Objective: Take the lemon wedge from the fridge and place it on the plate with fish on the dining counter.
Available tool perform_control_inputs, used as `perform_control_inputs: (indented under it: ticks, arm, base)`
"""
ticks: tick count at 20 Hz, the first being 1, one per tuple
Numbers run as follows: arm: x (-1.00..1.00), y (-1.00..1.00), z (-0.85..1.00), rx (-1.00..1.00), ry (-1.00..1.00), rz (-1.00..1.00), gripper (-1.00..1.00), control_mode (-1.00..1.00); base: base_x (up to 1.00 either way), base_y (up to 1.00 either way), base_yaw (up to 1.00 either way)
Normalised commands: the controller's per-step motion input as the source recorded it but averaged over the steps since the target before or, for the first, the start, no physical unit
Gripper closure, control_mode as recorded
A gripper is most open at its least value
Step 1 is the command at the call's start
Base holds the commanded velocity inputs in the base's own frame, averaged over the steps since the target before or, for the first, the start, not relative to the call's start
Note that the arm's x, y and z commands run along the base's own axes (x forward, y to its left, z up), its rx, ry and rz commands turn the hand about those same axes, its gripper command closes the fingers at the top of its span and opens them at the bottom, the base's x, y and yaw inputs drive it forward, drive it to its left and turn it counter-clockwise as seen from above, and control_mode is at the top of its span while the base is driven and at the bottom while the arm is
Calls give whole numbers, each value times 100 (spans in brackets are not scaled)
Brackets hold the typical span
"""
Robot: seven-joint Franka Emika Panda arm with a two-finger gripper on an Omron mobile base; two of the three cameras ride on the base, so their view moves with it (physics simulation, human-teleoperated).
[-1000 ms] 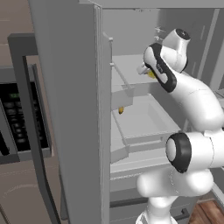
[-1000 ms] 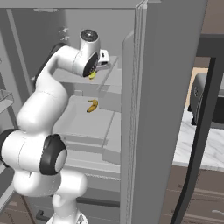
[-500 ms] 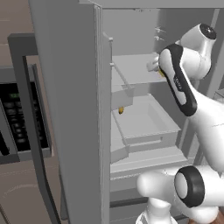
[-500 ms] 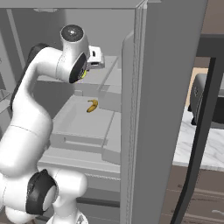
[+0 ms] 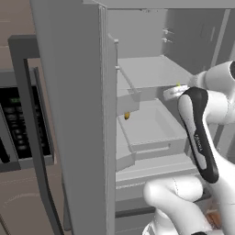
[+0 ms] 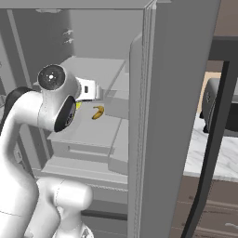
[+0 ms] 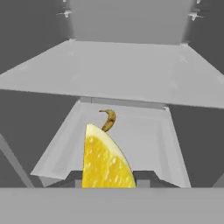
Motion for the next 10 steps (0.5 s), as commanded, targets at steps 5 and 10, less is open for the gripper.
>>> perform_control_inputs:
  ticks: [5,10]
  arm:
    - [-7,0,-1,0,-3,0,100,-100]
    - [-31,0,-8,0,2,2,100,-100]
  base:
    - [0,0,0]
    - [0,0,0]
